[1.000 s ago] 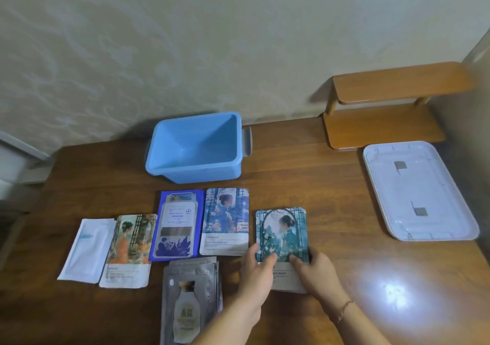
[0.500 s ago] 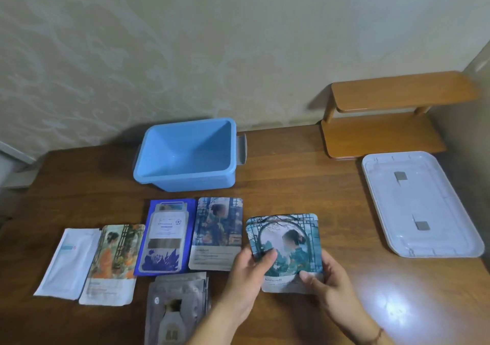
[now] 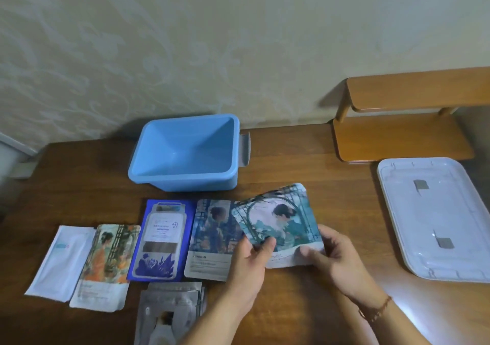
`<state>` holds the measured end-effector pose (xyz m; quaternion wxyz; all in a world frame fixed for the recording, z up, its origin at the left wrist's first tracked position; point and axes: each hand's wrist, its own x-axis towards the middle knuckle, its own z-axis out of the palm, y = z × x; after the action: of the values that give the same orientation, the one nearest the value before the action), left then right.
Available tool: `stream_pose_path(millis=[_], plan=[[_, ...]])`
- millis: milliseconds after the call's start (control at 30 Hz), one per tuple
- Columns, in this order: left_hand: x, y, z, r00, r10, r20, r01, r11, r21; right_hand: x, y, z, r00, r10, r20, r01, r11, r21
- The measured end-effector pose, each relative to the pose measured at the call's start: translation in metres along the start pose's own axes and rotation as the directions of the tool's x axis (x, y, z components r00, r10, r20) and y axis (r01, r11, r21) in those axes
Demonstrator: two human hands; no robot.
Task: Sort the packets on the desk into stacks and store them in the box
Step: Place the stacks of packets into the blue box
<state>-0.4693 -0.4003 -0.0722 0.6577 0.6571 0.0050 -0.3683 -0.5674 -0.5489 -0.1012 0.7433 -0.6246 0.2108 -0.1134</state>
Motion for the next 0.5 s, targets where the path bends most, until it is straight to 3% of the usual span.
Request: stream_pose_path(millis=[67,167,333,433,500], plan=[[-0.007,0.019,0.010,0.994,-0.084,0.070,0.106,0.893,-0.437,0.001,-0.027,0.009,0.999,0.031,-0.010,-0.028,0.979,0.202],[-0.011,0.038,0.023,0.994,-0.111,-0.005,0.081,0.752,-0.655,0.006,-0.040,0.046,0.995,0.098,-0.003,-0.090,0.922,0.377],[-0.012,0.074,-0.008,0.989,-0.125,-0.085,0.040,0.758,-0.651,0.027,-0.063,0.095,0.987,0.160,-0.004,-0.145,0.908,0.392],[-0.008,0.098,-0.057,0.964,-0.072,-0.257,-0.044,0.905,-0.422,0.035,-0.081,0.093,0.969,0.223,0.109,-0.248,0.881,0.402],[-0.005,0.114,-0.092,0.959,0.047,-0.280,-0.108,0.972,-0.209,0.046,-0.089,0.096,0.945,0.284,0.162,-0.325,0.864,0.384]])
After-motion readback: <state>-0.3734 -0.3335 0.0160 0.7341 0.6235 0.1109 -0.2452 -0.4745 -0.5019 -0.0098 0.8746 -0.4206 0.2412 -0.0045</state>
